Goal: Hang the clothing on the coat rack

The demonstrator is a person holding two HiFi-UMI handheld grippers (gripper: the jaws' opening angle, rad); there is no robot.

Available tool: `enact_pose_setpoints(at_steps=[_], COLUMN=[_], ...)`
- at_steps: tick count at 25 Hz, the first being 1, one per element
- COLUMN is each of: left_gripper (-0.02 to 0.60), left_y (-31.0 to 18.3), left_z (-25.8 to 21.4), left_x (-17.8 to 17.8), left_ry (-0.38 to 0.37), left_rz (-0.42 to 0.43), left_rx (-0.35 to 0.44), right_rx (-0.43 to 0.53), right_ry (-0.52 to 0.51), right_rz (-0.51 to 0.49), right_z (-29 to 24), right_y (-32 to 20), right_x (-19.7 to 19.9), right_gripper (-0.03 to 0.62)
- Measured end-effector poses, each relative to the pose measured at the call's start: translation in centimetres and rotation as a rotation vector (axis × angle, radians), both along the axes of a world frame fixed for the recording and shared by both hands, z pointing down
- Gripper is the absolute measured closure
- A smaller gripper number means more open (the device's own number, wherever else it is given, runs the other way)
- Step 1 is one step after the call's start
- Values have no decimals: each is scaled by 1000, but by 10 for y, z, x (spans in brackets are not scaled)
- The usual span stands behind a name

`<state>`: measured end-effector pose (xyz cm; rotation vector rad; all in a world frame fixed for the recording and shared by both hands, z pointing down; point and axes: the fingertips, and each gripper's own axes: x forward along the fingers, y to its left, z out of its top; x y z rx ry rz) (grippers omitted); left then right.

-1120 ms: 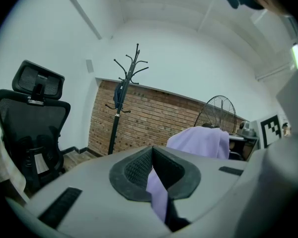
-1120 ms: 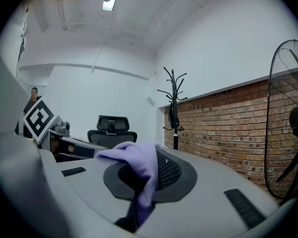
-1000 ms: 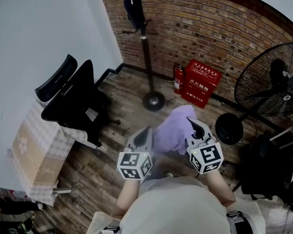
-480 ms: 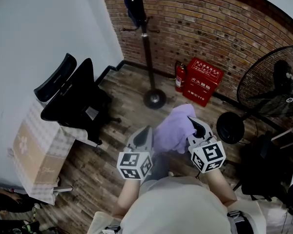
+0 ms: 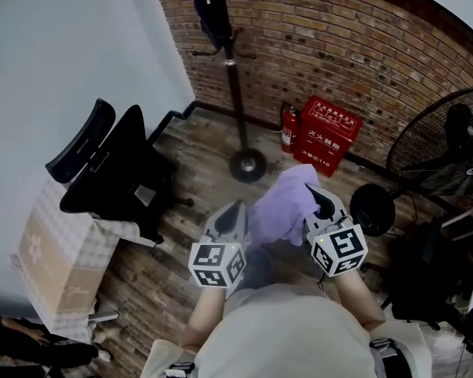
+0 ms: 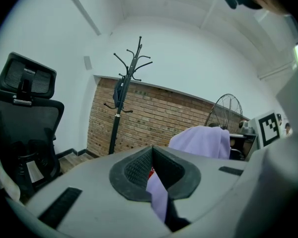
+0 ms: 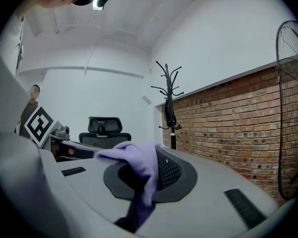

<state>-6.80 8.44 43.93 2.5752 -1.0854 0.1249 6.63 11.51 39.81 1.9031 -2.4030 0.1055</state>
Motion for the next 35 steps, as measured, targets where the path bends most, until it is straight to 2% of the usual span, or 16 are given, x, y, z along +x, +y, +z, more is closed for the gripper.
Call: enact_pose_setpoints(at_steps=[18,27,35], left_gripper=[577,577,577], left_y=[-161,-226,-278], left_z=[-10,-15,-11], left_x=[18,15,15], left_ry=[17,32,28], left_rz=[7,1,24], left_rx=[4,2,-1], right_rx=[4,16,40], right_ry=[13,36,51], right_rz=[21,8,35], right_z=[-14,-26,-36], right_y=[-158,-226,-281], right_x=[21,17,21], right_gripper=[580,580,580])
